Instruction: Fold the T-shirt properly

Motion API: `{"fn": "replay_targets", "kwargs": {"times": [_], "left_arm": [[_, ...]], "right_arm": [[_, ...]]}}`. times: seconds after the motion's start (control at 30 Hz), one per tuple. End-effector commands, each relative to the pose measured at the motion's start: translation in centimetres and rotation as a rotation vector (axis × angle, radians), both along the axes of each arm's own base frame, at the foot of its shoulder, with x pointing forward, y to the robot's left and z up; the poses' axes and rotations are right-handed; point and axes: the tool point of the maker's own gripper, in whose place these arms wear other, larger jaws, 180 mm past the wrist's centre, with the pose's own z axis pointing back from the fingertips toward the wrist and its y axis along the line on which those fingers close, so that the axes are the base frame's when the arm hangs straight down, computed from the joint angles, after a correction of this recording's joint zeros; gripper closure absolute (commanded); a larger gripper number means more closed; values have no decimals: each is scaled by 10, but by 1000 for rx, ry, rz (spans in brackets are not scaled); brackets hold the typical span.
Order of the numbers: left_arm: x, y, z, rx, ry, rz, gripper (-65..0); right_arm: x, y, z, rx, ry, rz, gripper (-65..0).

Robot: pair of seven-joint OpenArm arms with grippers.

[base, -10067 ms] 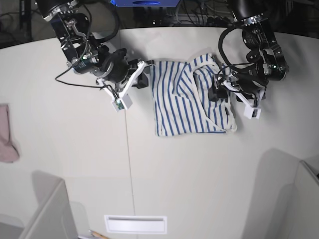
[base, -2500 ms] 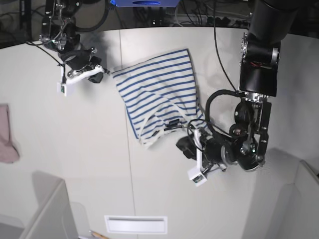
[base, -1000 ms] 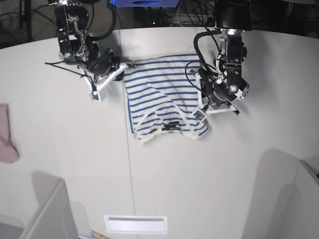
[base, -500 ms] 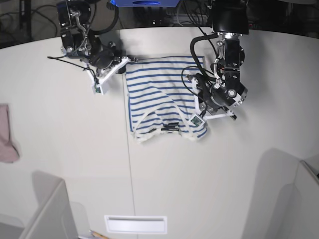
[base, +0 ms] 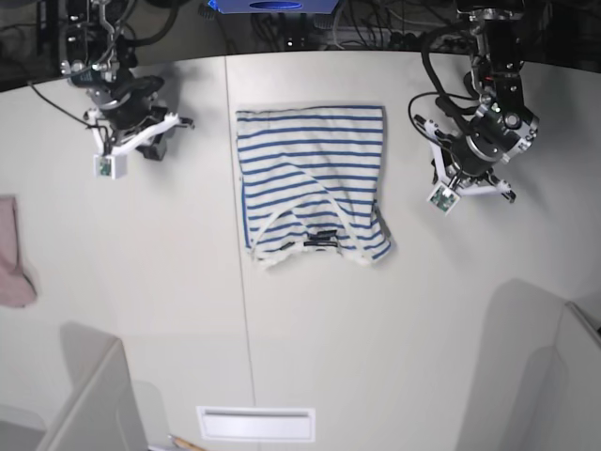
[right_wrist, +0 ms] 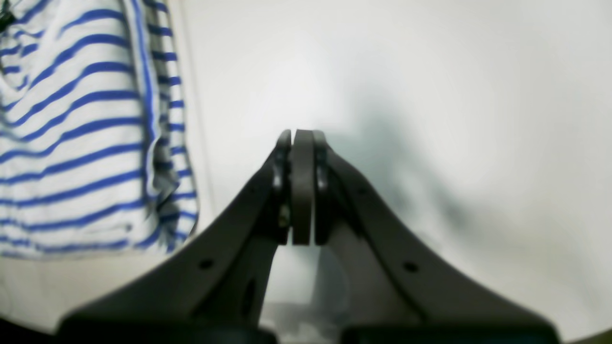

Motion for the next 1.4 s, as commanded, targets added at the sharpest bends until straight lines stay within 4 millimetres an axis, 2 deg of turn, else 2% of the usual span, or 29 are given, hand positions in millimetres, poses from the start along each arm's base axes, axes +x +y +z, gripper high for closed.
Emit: {"fn": "replay_targets", "kwargs": {"times": [0.0,0.23,0.5,0.63,0.73,0.93,1.17,1.27,1.37], "left_arm": [[-8,8,3,-4,-16,-10,0],[-77,3,-10,-164,-27,-25,0],[-124,14,-7,-219,-29,12,0],[-151,18,-15,-205,41,16,0],[-175,29,-27,-106,125,-40,0],[-225,26,-53,-42,284,-99,0],[-317,18,-77,-66,535,-117,0],[-367,18,-99,-99,682,-83,0],[-392,23,-131,-116,786,-30,0]], "right_arm": [[-5,-3,1,-9,1,13,0],[-48,-16,-14,-59,64,31,0],[-95,-30,-21,-103,111,47,0],[-126,-22,-29,-86,197,101,0],[-155,-15,-32,-60,260,163,0],[-212,-7,-35,-27,394,204,0],[-284,-8,-49,-10,693,230,0],[-310,1,-68,16,777,274,0],[-330,12,-95,33,836,333,0]]}}
